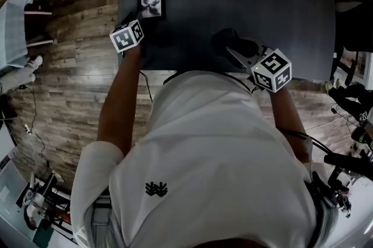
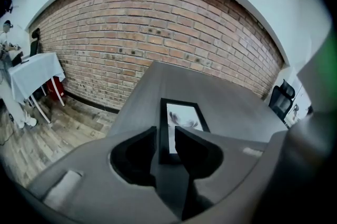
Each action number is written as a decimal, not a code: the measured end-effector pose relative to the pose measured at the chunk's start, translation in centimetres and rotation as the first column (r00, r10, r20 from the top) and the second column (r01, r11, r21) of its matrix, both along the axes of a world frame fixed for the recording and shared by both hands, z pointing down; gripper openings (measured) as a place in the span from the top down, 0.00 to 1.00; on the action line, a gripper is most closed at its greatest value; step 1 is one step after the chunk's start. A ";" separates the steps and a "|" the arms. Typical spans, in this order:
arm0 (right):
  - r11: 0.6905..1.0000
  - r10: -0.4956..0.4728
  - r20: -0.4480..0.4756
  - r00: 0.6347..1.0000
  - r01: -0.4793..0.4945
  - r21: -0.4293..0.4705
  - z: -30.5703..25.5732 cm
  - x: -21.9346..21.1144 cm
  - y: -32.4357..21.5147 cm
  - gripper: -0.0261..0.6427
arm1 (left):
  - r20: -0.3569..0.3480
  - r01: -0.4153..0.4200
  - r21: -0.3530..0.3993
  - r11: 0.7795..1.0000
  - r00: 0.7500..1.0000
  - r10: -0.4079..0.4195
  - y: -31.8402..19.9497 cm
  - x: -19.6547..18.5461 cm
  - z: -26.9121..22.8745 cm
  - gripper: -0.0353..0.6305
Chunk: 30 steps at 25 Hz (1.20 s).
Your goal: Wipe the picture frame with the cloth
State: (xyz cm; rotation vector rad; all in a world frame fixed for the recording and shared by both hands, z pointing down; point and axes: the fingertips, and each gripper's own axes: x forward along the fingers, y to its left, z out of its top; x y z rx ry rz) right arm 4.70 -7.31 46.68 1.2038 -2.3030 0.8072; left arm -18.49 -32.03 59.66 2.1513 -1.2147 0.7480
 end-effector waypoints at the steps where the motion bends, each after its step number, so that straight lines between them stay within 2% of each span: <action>1: 1.000 -0.014 0.006 1.000 0.014 0.007 0.1 0.3 -0.1 0.80 | -0.002 0.012 0.008 1.000 1.000 -0.012 0.5 -0.1 -0.5 0.77; 4: 0.998 -0.059 0.030 0.998 0.058 0.025 0.4 1.3 -0.1 0.80 | -0.044 0.050 0.017 0.999 0.998 -0.050 2.6 -0.1 -2.3 0.81; 7: 0.993 -0.118 0.071 0.991 0.116 0.024 1.0 1.9 0.1 0.80 | -0.117 0.054 -0.024 0.998 0.992 -0.056 6.4 0.8 -3.6 0.92; 10: 0.979 -0.206 0.114 0.972 0.206 0.017 1.9 2.5 0.5 0.80 | -0.182 0.043 -0.081 0.996 0.982 -0.057 11.1 3.0 -4.7 0.93; 13: 0.953 -0.300 0.137 0.944 0.302 0.010 3.2 3.0 0.6 0.80 | -0.211 0.040 -0.105 0.994 0.976 -0.061 16.1 5.5 -6.1 0.93; 15: 0.938 -0.346 0.141 0.928 0.348 0.008 4.1 2.9 0.7 0.80 | -0.218 0.003 -0.117 0.993 0.976 -0.028 19.1 7.2 -7.0 0.93; 18: 0.922 -0.386 0.138 0.912 0.387 0.019 4.7 2.1 0.9 0.80 | -0.186 -0.107 -0.123 0.987 0.979 0.083 23.5 9.5 -8.2 0.93; 21: 0.916 -0.400 0.145 0.905 0.398 0.045 4.4 0.6 1.7 0.80 | -0.199 -0.186 -0.119 0.975 0.967 0.160 26.9 10.9 -9.6 0.93; 26: 0.905 -0.425 0.125 0.897 0.417 0.086 2.4 -2.1 3.6 0.80 | -0.259 -0.242 -0.081 0.967 0.942 0.214 29.6 11.4 -12.7 0.93; 30: 0.905 -0.423 0.115 0.899 0.413 0.102 1.2 -4.5 6.0 0.80 | -0.281 -0.248 -0.033 0.968 0.932 0.230 31.5 9.4 -14.7 0.93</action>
